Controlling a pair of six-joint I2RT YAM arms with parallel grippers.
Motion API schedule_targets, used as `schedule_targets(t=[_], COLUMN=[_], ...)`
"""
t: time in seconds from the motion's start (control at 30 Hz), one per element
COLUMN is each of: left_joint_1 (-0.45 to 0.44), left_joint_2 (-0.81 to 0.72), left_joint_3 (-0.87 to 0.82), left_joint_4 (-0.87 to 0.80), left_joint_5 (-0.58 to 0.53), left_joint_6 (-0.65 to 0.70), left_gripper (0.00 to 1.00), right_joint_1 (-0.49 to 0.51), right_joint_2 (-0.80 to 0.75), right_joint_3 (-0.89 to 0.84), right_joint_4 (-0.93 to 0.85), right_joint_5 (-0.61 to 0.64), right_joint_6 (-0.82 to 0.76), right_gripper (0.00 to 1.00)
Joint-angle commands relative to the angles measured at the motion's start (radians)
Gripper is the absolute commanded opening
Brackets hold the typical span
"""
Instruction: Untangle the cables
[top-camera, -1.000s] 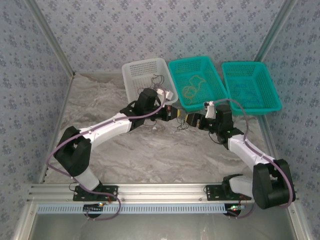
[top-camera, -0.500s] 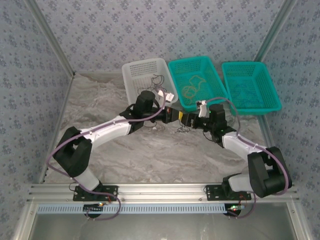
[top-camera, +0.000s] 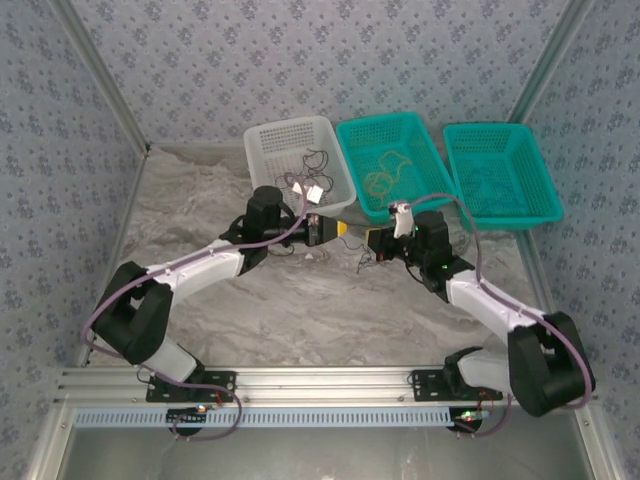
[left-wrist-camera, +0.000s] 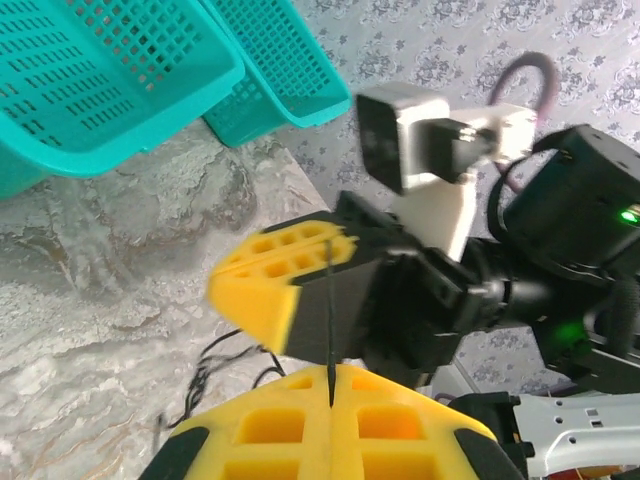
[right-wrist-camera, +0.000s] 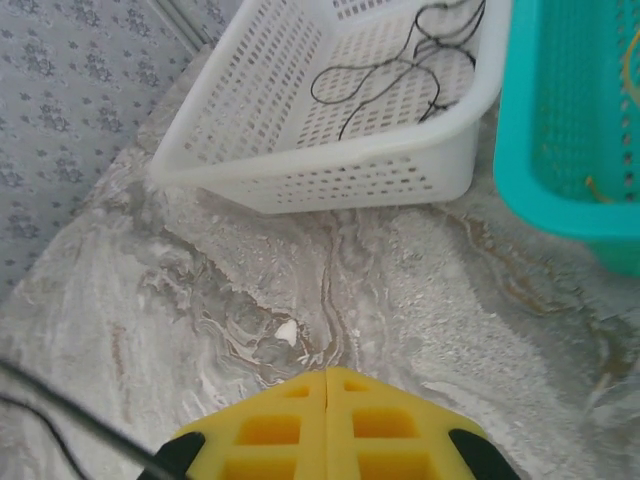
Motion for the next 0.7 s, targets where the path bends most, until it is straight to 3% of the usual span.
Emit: schedule_targets(t=[0.0,0.2,0.33,0.4,0.5,0.57,0.67], left_joint_1=[0.051,0.040,0.016,0.012,-0.004,-0.025,-0.084], left_joint_2=[-0.088,-0.039,-0.015,-0.016,-0.018,-0.014,0.005], left_joint_3=[0.069,0.132,0.108,0.065,-0.026,-0.070,-0.107], left_joint_4=[-0.075,-0.232,-0.232,-0.159,-0.013,0.021,0.017], left_joint_5=[-0.029,-0.130,-0.164,-0.142,-0.102,-0.093,-0.143], left_joint_6=[0.064,0.139,0.174,0.165,0.154,0.188,0.260], left_gripper=[0.00,0.00,0.28,0.52,0.79,0.86,0.88], right_joint_1=[-0.039,-0.066,-0.071,-0.075,-0.082,-0.092,-0.101], right_joint_2=[-0.056,-0.115,-0.100,-0.081,-0.050,-0.033,-0.021], right_joint_3=[-0.022,0.009,0.051,0.071,0.094,0.100,0.101], right_joint_4=[-0.236,-0.263,-0.265,-0.279,-0.297,-0.299,-0.284], right_joint_5=[0.198,0.017,0.007,0.015,0.026,0.027,0.024], right_joint_6=[-0.099,-0.056,0.085,0.160,0.270,0.341,0.421], right_gripper=[0.00,0.00,0.00,0.00,0.00,0.00,0.00])
